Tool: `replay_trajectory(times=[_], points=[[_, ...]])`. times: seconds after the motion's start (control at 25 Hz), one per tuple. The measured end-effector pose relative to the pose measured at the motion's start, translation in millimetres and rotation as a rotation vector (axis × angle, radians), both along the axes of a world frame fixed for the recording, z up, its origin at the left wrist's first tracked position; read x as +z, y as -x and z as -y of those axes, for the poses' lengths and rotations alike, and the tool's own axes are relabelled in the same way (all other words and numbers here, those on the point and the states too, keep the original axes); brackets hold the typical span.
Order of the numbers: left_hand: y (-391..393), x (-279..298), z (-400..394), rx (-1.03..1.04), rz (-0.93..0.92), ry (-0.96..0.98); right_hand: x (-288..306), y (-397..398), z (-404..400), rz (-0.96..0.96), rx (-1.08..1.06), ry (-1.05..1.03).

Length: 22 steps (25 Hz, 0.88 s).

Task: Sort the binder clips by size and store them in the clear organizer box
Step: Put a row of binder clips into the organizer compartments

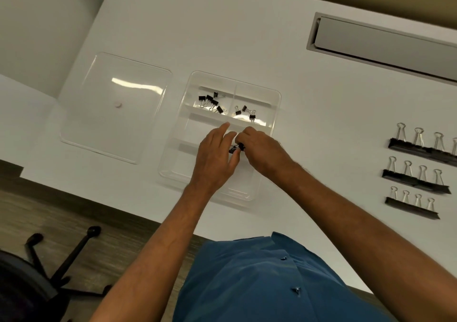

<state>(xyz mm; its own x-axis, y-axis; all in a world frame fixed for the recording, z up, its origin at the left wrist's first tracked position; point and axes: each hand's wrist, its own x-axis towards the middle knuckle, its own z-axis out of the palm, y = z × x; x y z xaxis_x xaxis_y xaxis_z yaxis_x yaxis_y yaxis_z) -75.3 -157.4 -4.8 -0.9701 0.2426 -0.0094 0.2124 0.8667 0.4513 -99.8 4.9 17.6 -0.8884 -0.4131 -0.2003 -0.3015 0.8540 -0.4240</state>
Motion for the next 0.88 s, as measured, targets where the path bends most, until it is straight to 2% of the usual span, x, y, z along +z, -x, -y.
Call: replay_trajectory(times=[0.16, 0.28, 0.4, 0.68, 0.88], points=[[-1.6, 4.7, -1.2, -0.010, -0.080, 0.052, 16.8, -9.8, -15.9, -0.088, -0.043, 0.090], [-6.5, 12.9, -12.4, -0.009, -0.143, 0.046, 32.7, -26.3, -46.0, -0.187, -0.170, 0.181], [-10.1, 25.0, -39.0, -0.056, -0.183, -0.006, 39.9, -53.2, -90.7, -0.277, -0.318, 0.188], [-35.2, 34.5, -144.3, -0.154, -0.143, -0.139, 18.4, -140.0, -225.7, -0.220, -0.593, 0.150], [-72.2, 28.1, -240.6, -0.375, -0.023, -0.204, 1.1, -192.9, -320.2, -0.198, -0.767, 0.122]])
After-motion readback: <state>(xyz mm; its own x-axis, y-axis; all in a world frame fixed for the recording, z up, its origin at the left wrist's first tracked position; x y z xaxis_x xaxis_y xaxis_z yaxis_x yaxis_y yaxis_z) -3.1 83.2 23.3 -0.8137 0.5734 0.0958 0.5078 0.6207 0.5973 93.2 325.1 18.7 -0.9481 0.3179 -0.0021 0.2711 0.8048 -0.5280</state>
